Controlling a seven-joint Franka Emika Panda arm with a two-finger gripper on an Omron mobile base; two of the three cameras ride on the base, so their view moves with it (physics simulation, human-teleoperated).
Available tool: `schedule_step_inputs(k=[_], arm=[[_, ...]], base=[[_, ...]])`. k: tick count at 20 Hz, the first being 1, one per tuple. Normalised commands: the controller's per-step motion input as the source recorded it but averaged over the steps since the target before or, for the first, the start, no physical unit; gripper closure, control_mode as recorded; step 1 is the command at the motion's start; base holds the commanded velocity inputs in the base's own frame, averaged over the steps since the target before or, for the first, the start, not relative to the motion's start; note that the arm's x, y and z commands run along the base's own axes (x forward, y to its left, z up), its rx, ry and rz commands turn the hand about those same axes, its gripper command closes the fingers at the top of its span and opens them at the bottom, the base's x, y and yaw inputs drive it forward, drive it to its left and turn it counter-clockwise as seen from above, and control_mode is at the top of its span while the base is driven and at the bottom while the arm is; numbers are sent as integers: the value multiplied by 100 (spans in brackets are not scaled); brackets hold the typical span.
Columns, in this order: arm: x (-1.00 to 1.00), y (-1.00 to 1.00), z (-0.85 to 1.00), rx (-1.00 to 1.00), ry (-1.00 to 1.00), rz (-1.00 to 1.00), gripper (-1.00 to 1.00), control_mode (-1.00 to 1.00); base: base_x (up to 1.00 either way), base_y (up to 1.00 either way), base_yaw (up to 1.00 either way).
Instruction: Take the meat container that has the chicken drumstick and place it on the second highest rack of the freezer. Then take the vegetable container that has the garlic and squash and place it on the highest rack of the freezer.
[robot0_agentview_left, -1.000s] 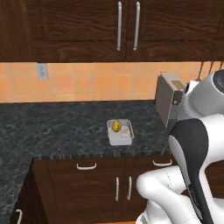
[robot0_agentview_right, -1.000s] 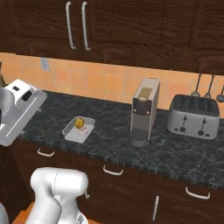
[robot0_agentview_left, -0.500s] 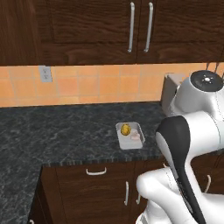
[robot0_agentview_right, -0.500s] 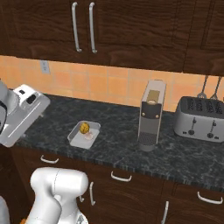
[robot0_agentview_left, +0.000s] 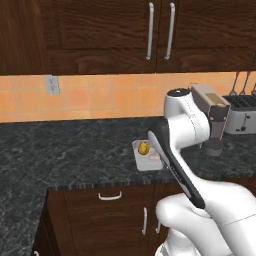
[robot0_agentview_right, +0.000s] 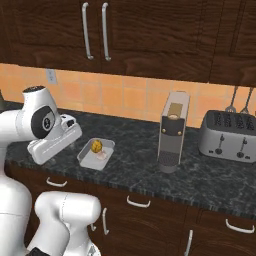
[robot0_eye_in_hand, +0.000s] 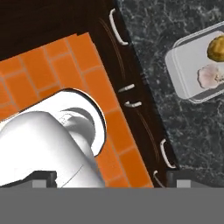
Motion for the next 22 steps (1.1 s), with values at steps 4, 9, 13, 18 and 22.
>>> schedule_step_inputs(k=[4, 9, 13, 18, 22], arm=[[62, 8, -100, 0, 1, 0, -100, -100], [76, 8, -72, 0, 0, 2, -100, -100], [90, 0, -27, 0, 0, 3, -100, -100], [87, 3, -54, 0, 3, 1, -100, -100], [58, 10, -48, 0, 0, 0, -100, -100]], base=[[0, 0, 0], [0, 0, 0], [0, 0, 0], [0, 0, 0], [0, 0, 0]])
